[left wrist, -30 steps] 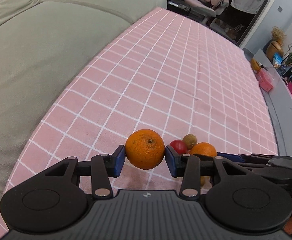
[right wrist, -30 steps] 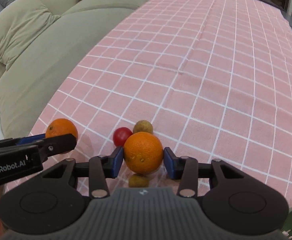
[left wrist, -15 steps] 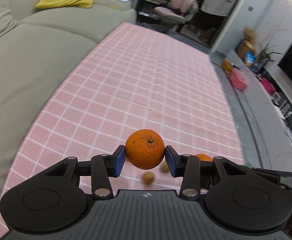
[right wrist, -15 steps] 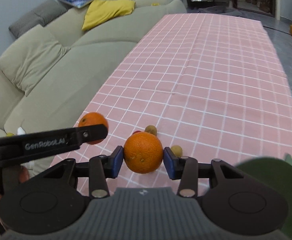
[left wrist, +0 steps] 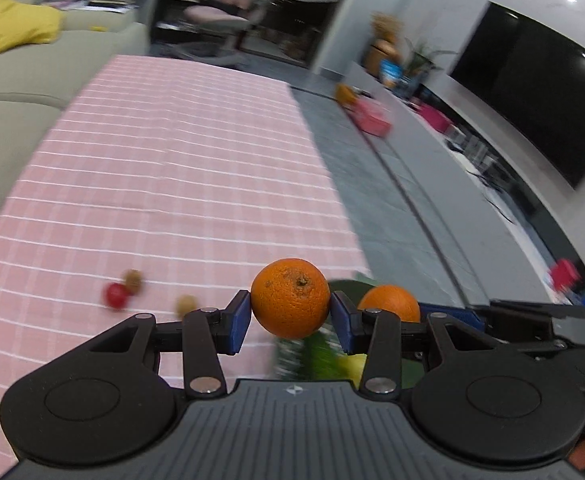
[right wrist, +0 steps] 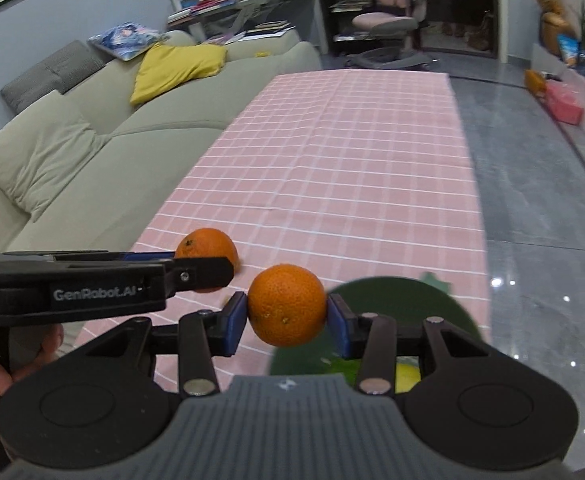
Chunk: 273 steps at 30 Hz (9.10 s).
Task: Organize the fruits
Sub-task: 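Carry both held oranges with both tools over the green colander, then open both tools to release the oranges into the colander, then move both tools back toward the red tomato and small brown fruits, then grasp the red tomato with the left tool while the right tool grasps a brown fruit, then carry the tomato and brown fruit with both tools over the colander, then open both tools to drop the tomato and brown fruit into the colander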
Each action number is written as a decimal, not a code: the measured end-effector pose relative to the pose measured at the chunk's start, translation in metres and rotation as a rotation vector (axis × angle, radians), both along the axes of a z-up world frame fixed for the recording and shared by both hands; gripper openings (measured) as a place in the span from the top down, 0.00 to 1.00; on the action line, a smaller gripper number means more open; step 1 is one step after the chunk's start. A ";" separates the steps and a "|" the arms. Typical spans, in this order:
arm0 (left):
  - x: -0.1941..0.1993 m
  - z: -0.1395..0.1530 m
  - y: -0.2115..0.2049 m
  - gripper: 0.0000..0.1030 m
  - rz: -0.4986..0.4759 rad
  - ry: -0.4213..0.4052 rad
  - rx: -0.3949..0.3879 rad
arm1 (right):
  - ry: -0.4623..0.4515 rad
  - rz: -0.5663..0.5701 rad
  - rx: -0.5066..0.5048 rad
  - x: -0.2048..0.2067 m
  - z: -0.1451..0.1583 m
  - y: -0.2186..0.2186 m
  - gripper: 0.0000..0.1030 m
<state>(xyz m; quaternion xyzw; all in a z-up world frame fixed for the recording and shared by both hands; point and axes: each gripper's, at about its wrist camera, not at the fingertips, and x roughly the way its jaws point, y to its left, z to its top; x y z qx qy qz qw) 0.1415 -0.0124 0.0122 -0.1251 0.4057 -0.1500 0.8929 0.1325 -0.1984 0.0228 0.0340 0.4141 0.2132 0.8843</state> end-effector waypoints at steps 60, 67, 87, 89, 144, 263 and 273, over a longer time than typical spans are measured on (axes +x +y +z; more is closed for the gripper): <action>0.071 -0.090 -0.062 0.47 -0.154 0.255 0.178 | 0.132 -0.044 -0.123 0.053 -0.109 -0.051 0.47; 0.065 -0.086 -0.057 0.42 -0.140 0.260 0.147 | 0.104 -0.022 -0.131 0.043 -0.104 -0.044 0.47; 0.014 -0.032 -0.006 0.42 -0.025 0.073 0.205 | -0.046 -0.129 -0.073 -0.001 -0.048 -0.029 0.22; 0.007 -0.029 0.003 0.42 0.006 0.052 0.211 | -0.048 -0.130 -0.054 -0.005 -0.042 -0.023 0.21; 0.077 -0.133 0.110 0.57 0.271 0.149 0.117 | 0.228 0.247 -0.221 0.138 -0.139 0.140 0.68; 0.022 -0.097 -0.118 0.71 -0.478 0.330 0.148 | 0.337 0.445 -0.352 0.025 -0.098 -0.052 0.66; 0.020 -0.095 -0.111 0.62 -0.474 0.335 0.115 | 0.328 0.439 -0.349 0.019 -0.093 -0.050 0.66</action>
